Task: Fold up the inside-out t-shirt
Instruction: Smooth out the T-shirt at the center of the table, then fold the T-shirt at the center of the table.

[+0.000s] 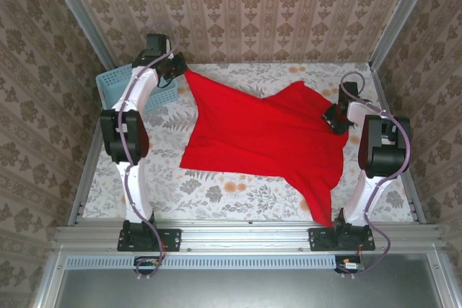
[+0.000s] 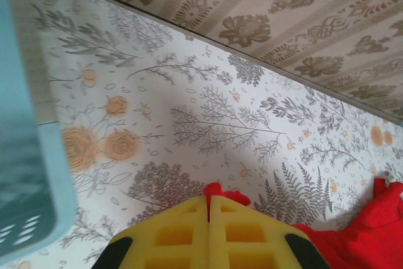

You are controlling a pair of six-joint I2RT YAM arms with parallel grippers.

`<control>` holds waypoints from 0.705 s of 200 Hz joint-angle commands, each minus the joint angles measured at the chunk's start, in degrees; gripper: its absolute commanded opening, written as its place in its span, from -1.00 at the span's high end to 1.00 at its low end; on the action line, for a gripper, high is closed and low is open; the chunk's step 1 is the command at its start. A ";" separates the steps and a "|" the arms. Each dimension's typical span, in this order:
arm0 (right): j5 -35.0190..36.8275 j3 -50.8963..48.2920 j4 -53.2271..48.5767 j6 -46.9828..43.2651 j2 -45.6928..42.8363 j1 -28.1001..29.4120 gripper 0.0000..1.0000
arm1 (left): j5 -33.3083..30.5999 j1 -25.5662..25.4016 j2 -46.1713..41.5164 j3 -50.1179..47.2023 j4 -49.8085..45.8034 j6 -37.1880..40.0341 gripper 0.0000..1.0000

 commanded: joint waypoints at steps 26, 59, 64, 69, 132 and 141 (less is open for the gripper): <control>7.01 15.50 -6.53 -15.02 1.49 8.25 -0.15 | 0.45 -2.67 2.39 0.36 -2.85 2.40 1.00; 6.17 33.80 -13.53 -19.69 14.75 9.75 -0.15 | 0.01 -3.59 -3.44 -9.52 1.92 0.74 1.00; 6.58 36.09 -14.50 -20.00 16.88 9.85 -0.15 | -0.20 -3.81 -4.46 -10.94 2.40 0.44 1.00; 6.80 38.85 -15.57 -20.31 18.90 9.86 -0.16 | -0.45 -3.91 -5.44 -12.44 2.87 0.30 1.00; 7.49 73.43 -27.89 -23.36 40.09 9.86 -0.18 | -2.66 -4.01 -15.54 -27.80 10.83 -1.53 1.00; 7.51 77.42 -29.20 -23.63 42.43 9.86 -0.18 | -2.64 -3.93 -16.19 -28.87 11.53 -1.80 1.00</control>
